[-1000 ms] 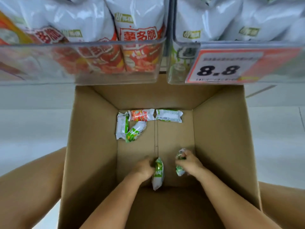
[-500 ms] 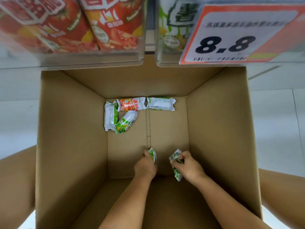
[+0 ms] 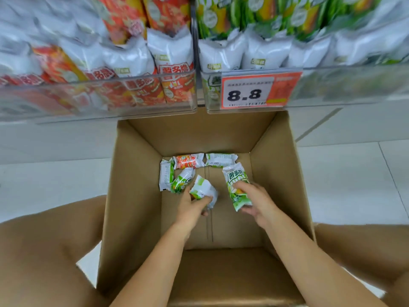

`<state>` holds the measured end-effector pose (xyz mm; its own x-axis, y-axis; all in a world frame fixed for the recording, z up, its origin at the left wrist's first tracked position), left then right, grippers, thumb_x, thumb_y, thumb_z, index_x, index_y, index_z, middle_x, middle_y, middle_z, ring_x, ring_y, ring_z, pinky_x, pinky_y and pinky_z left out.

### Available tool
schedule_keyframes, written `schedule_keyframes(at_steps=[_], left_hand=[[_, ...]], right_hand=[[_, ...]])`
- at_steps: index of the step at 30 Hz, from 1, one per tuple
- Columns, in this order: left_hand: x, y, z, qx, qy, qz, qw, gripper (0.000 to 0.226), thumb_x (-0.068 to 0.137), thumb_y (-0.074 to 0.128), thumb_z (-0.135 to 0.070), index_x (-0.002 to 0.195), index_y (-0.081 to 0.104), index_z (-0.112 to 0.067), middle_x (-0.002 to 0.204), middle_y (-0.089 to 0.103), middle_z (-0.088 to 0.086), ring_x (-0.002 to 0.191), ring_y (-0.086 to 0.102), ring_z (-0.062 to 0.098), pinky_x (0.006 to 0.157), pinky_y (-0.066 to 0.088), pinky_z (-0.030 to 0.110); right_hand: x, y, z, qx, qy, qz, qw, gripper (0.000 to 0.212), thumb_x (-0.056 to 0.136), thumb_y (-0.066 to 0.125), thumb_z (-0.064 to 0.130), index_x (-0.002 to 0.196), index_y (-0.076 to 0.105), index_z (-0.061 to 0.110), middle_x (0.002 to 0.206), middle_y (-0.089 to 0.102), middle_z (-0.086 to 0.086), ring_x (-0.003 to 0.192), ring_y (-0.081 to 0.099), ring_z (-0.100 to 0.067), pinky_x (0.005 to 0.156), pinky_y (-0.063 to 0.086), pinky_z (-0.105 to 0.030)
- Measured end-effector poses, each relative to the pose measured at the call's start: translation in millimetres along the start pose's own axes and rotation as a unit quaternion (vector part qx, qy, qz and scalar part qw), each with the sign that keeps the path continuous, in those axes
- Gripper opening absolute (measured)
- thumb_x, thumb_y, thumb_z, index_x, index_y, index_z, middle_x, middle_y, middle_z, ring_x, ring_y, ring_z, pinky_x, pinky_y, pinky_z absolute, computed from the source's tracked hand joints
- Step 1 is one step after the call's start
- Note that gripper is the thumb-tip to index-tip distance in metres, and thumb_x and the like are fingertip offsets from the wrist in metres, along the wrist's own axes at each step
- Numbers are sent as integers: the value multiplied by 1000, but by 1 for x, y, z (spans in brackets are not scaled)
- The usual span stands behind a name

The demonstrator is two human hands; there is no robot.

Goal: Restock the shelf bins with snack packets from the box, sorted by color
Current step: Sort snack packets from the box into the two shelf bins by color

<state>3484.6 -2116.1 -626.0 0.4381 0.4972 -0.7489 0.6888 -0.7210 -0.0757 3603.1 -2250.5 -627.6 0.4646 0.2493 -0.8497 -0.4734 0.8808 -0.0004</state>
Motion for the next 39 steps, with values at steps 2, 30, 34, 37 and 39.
schedule_keyframes(at_steps=[2,30,34,37,39], left_hand=[[-28,3,-27,-84,25,44,995,53,89,62,-1,129,40,-27,99,68,5,66,69,15,50,51,19],[-223,52,-192,-112,317,185,924,55,78,73,-13,129,54,-22,120,68,4,112,63,25,101,45,51],[-229,86,-206,-70,350,173,918,36,88,64,-22,122,55,-31,104,70,-21,97,66,-3,77,52,16],[-228,114,-219,-49,347,178,920,27,90,63,-18,107,55,-38,86,67,-36,79,62,-18,59,45,3],[-225,131,-230,-43,350,175,919,28,90,63,-18,103,54,-40,86,66,-38,78,59,-21,58,43,1]], right_hand=[[-25,3,32,0,-51,28,998,38,82,69,19,117,58,10,96,68,-8,80,65,-20,67,52,-31],[-242,-52,142,20,-357,109,927,34,85,71,31,109,68,8,103,73,-14,100,68,-33,88,55,-43],[-251,-78,159,-16,-406,33,913,30,76,69,42,85,72,14,76,74,2,74,70,-14,65,51,-21],[-247,-102,176,-28,-433,-34,900,34,73,78,42,98,68,21,85,74,8,82,69,-8,78,55,-33],[-240,-118,186,-13,-439,-84,894,47,72,82,36,111,59,26,97,73,8,90,69,-7,85,55,-39]])
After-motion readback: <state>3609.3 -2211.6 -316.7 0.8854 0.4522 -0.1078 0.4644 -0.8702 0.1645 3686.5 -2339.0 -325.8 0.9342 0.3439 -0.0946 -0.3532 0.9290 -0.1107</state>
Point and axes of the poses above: each hand's wrist, its own x-axis towards the middle knuckle, its own y-axis out of the palm, z = x × y, the point moved 7 cm from there along x, towards the middle knuckle
